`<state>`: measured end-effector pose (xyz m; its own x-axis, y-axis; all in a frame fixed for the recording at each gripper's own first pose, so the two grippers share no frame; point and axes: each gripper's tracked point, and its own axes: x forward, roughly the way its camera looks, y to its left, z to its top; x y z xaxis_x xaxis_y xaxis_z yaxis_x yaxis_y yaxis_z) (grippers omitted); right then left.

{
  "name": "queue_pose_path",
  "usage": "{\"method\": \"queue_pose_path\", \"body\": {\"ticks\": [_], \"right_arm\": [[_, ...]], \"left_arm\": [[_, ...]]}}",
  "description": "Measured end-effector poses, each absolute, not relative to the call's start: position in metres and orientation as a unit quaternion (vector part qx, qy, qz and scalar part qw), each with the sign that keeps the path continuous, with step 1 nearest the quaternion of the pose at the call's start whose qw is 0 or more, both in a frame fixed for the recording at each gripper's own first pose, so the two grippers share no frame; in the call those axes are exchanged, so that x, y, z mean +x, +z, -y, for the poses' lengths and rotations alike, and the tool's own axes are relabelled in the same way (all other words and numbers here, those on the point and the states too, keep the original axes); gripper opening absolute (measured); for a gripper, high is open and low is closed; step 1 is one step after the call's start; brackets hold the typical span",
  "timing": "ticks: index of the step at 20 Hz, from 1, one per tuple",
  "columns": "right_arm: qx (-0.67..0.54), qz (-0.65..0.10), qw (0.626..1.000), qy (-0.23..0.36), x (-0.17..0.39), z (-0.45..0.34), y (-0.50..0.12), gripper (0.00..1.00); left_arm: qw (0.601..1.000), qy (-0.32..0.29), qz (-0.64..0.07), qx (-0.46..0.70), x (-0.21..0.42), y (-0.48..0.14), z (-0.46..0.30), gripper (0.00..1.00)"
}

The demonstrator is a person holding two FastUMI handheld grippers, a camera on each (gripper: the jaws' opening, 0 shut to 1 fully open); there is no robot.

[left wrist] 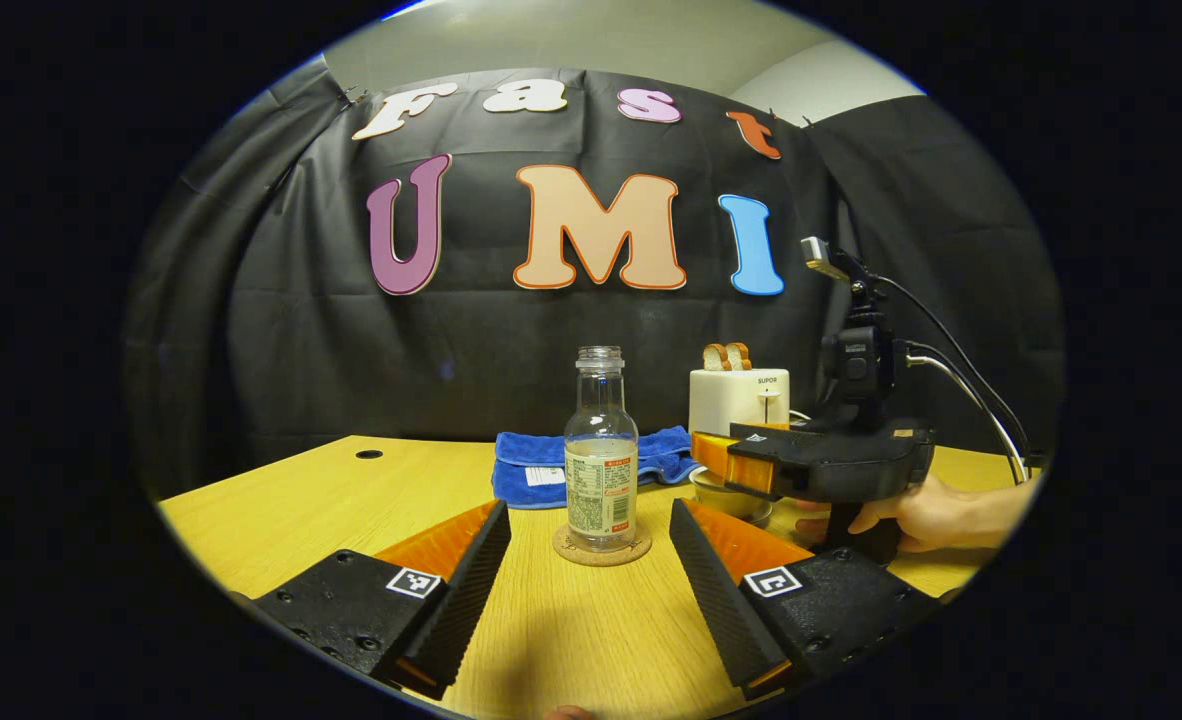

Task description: Open the teacup lid with one hand, grasp the water bottle and pour water into the teacup with the other hand; after pouring, place the water bottle on the coaster and then close the teacup lid.

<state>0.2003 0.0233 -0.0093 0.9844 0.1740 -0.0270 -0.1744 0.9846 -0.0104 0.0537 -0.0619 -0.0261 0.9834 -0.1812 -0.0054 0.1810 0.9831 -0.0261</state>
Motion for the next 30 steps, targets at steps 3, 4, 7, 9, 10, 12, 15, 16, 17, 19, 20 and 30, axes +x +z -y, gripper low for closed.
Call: {"method": "queue_pose_path", "body": {"ticks": [3,4,7,9,10,12,15,16,17,19,20,30], "right_arm": [[-0.001,-0.004,0.997,0.079,0.201,-0.020,-0.006,0.83],[0.001,-0.005,0.997,0.079,0.201,-0.020,-0.007,0.96],[0.000,-0.004,0.997,0.079,0.201,-0.021,-0.006,0.89],[-0.001,-0.006,0.997,0.076,0.200,-0.020,-0.007,0.90],[-0.001,-0.005,0.998,0.069,0.200,-0.016,-0.007,0.90],[-0.002,-0.004,0.999,0.052,0.194,-0.010,-0.007,0.90],[-0.002,-0.002,0.999,0.038,0.170,0.000,-0.004,0.90],[-0.002,-0.001,0.999,0.032,0.159,0.005,-0.004,0.90],[-0.002,0.001,1.000,0.023,0.148,0.013,-0.002,0.90],[-0.003,0.002,1.000,0.006,0.122,0.027,-0.001,0.90],[-0.002,0.003,1.000,-0.003,0.110,0.035,0.000,0.90],[-0.003,0.006,1.000,-0.030,-0.002,0.045,0.004,0.90]], "left_arm": [[0.996,-0.088,-0.005,-0.013,0.054,-0.027,0.061,0.94],[0.996,-0.086,-0.005,-0.013,0.054,-0.027,0.060,0.94],[0.996,-0.083,-0.005,-0.013,0.054,-0.027,0.059,0.94],[0.997,-0.081,-0.005,-0.013,0.055,-0.028,0.059,0.94],[0.997,-0.078,-0.005,-0.013,0.055,-0.027,0.058,0.94],[0.998,-0.069,-0.008,-0.012,0.055,-0.028,0.058,0.94],[0.997,-0.072,-0.006,-0.012,0.052,-0.027,0.069,0.94],[0.998,-0.068,-0.006,-0.012,0.049,-0.026,0.072,0.94],[0.998,-0.064,-0.006,-0.012,0.046,-0.026,0.074,0.94],[0.998,-0.054,-0.006,-0.011,0.040,-0.026,0.080,0.94],[0.999,-0.052,-0.005,-0.012,0.037,-0.024,0.084,0.94],[1.000,-0.015,-0.007,-0.010,-0.002,-0.023,0.094,0.94]]}}
